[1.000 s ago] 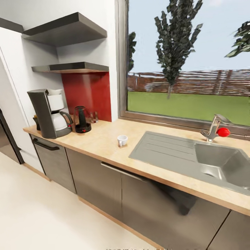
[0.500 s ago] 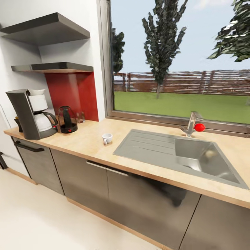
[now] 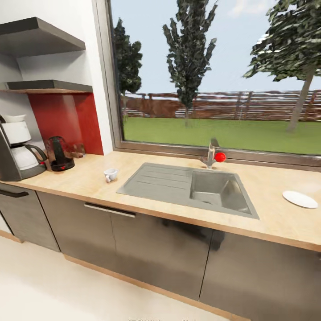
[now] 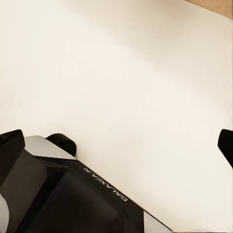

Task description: Set up a coffee station on the kitchen countertop: keep the coffee maker on the countertop, move the bottle of coffee from the kitchen shelf to the counter next to the coffee maker, place a paper coffee filter on top of the coffee maker, put the saucer next to the coffee maker with the coffee cup on the saucer, and place the electric kettle next to the coffee maker.

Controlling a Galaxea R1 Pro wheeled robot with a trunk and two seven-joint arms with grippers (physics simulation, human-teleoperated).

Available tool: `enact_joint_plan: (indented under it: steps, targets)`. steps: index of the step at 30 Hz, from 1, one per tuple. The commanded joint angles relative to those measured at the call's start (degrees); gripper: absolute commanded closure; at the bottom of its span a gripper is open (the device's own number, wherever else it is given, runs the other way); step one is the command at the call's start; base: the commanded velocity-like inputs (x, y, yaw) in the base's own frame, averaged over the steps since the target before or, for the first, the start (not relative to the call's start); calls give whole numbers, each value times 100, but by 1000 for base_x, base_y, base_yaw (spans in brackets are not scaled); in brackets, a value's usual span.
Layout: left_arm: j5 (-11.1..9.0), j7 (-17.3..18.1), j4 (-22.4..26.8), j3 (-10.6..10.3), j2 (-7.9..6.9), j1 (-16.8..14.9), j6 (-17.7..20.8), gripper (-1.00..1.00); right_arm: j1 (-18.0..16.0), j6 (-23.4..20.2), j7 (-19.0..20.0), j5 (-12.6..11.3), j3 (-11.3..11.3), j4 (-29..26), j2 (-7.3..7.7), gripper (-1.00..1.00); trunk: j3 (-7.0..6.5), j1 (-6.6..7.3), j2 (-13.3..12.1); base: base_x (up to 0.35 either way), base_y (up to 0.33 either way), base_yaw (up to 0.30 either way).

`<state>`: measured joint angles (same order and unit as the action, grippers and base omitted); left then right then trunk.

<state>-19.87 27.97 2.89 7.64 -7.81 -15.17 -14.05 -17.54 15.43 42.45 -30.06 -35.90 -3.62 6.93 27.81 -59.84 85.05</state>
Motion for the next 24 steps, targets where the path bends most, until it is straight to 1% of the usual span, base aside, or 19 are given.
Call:
enact_joint_plan:
  steps: [1,10,20,24]
  targets:
    - [15,33,-8,44,-1,-4,-10,-100,-4,25,9,-40,-48,2,1,-100,6,2,3,-111,-282,-279]
    - [18,33,-8,44,-1,-4,-10,-100,-4,23,6,-40,-48,2,1,-100,6,2,3,-86,-290,-282]
    - [18,25,-8,44,6,-4,-10,-100,-4,27,-3,-39,-48,2,1,-100,6,2,3,-18,-299,-280]
    - [18,24,-8,44,7,-4,-10,-100,-4,29,-6,-38,-48,2,1,-100,6,2,3,-2,-301,-163]
